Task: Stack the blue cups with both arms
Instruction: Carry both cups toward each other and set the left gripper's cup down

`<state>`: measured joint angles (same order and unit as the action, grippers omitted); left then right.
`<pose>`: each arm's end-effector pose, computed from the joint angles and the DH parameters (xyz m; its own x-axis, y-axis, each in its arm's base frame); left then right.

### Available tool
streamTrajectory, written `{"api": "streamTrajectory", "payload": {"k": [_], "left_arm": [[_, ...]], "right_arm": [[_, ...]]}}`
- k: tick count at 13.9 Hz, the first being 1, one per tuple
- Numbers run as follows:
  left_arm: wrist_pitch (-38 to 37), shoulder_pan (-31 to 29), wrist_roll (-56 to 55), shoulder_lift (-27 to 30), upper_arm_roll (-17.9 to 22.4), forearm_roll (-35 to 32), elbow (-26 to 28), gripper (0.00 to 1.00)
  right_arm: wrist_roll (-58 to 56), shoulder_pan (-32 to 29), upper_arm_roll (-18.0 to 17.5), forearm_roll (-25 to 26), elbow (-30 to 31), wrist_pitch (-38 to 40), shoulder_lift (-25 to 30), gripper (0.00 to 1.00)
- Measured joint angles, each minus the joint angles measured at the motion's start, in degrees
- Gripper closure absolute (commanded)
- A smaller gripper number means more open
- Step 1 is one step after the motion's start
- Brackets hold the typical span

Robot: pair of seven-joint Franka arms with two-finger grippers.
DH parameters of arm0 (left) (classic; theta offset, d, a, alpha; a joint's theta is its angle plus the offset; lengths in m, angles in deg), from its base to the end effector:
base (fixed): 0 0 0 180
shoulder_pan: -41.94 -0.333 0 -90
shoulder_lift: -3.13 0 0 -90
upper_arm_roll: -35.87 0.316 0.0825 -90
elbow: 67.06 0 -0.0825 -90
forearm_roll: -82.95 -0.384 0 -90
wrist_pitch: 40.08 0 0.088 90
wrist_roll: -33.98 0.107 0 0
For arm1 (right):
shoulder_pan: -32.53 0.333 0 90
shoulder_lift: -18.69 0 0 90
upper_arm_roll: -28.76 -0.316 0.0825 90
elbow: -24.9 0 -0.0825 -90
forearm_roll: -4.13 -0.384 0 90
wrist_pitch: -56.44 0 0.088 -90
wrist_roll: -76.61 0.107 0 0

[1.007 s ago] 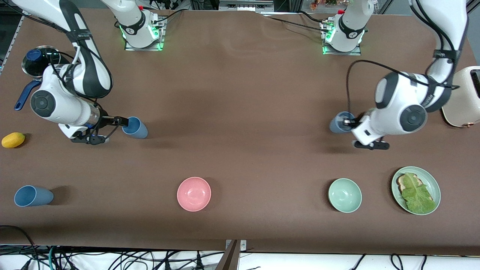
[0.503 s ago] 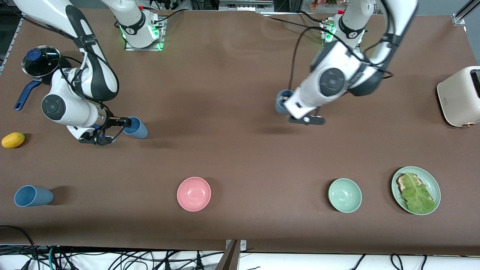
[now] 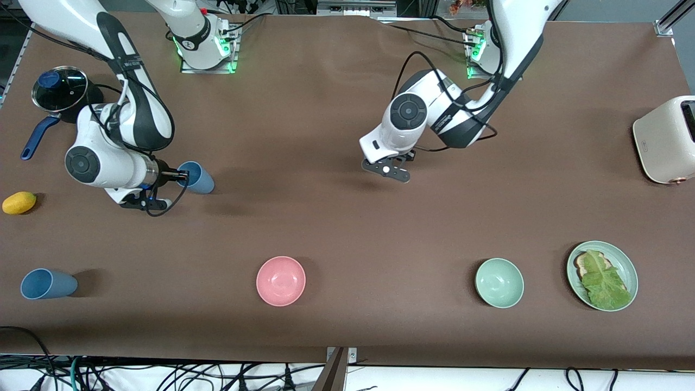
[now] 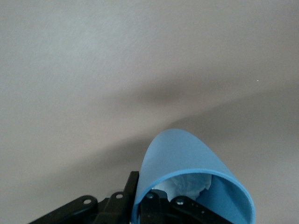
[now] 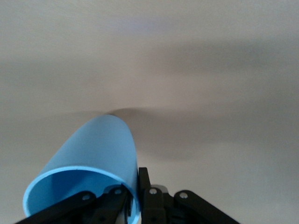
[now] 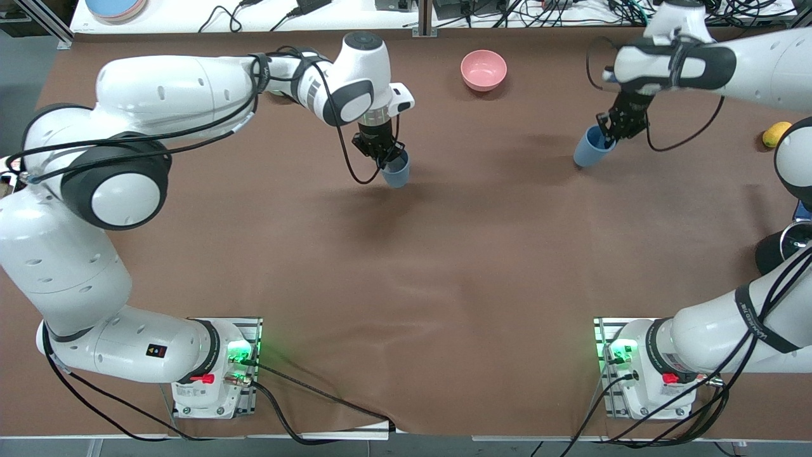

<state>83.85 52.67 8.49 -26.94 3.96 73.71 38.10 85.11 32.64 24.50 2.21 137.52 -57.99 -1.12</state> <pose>0.4829 -0.4048 0.2720 0.9246 -0.3467 -0.1579 -0.3370 -0.9376 0.0855 0.5728 0.0447 0.2758 0.9460 -0.0859 -0.3126 -0.0916 -0.9958 -0.0037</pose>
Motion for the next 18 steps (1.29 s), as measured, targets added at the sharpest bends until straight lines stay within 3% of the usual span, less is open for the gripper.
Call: {"api": "streamTrajectory", "payload": {"k": [2,3,4,5,10,14,18], "left_arm": [[2.0,0.0,2.6,-1.3,0.2,-1.5,-0.3,0.97],[2.4,-0.1,3.3,-1.7,0.3,-2.2,-0.4,0.70],[2.6,0.0,3.7,-2.1,0.3,-2.7,-0.5,0.24],[2.8,0.0,3.8,-2.4,0.3,-3.0,-0.5,0.00],[-1.4,-0.6,3.9,-0.8,0.3,-3.1,-2.8,0.00],[-17.3,-3.2,5.1,7.7,0.3,-3.1,-7.5,0.00],[-28.9,-8.4,12.5,10.6,0.5,-3.1,-14.2,0.00]], "right_arm": [[4.3,1.7,-0.8,-0.1,-7.0,7.3,0.2,1.00],[7.1,3.1,-1.0,-0.1,-10.0,10.2,0.3,1.00],[9.7,4.6,-1.2,-0.2,-12.2,12.3,0.3,1.00],[12.3,6.1,-1.6,-0.2,-13.7,13.5,0.4,1.00],[27.9,16.5,-2.4,-0.6,-18.8,15.1,0.4,1.00],[40.0,24.2,-2.5,-5.4,-22.1,15.1,-1.1,1.00],[53.2,32.1,-2.5,-5.9,-30.7,14.5,-7.4,1.00]]}}
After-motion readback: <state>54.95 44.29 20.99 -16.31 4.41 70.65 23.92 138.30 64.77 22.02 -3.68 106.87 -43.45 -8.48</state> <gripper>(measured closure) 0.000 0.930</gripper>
